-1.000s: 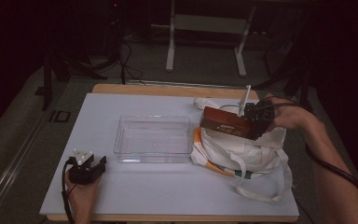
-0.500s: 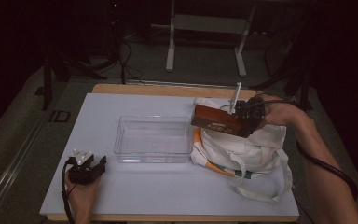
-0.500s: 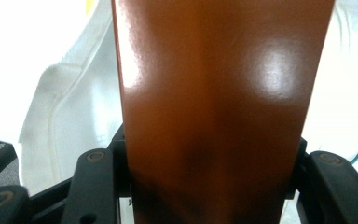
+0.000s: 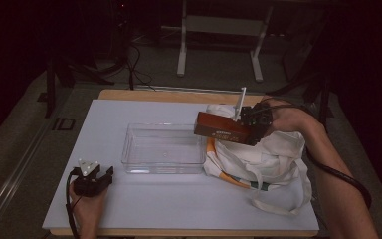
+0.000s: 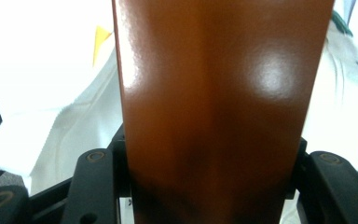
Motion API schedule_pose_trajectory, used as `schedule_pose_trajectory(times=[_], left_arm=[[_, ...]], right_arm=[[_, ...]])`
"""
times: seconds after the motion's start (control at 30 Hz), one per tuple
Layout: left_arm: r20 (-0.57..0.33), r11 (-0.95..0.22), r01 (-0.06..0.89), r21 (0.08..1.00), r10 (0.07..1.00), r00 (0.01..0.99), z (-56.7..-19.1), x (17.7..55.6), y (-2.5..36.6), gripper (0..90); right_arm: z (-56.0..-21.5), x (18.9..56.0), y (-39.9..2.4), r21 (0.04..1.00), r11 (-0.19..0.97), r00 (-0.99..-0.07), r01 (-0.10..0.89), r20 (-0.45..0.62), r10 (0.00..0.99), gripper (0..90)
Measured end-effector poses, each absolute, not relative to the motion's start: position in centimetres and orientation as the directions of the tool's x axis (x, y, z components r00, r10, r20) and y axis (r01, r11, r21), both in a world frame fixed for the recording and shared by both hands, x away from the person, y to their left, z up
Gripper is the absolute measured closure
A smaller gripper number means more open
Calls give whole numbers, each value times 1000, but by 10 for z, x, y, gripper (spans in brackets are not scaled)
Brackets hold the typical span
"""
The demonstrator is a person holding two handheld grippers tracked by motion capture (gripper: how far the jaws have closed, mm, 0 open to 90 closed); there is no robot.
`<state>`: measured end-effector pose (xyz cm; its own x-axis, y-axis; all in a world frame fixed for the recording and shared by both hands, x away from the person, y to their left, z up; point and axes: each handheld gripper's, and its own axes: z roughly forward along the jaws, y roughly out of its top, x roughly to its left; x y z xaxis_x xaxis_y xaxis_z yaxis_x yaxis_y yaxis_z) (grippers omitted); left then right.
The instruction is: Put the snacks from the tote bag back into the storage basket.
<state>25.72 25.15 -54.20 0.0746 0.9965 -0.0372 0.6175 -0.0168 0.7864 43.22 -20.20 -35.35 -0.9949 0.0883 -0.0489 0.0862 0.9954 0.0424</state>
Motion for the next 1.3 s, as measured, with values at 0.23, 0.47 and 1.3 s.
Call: schedule_pose_trajectory(times=[0.23,0.47,1.3], left_arm=[[-38,-16,617,787,996,75,-542,257,252,511],[-41,-13,615,788,996,74,-542,257,252,511],[-51,-3,613,790,996,71,-542,257,253,511]], right_arm=[[-355,432,-191,43,997,-996,68,-47,70,436],[-355,430,-177,52,998,-998,47,-47,49,436],[-358,425,-129,46,998,-998,-31,-54,-28,435]])
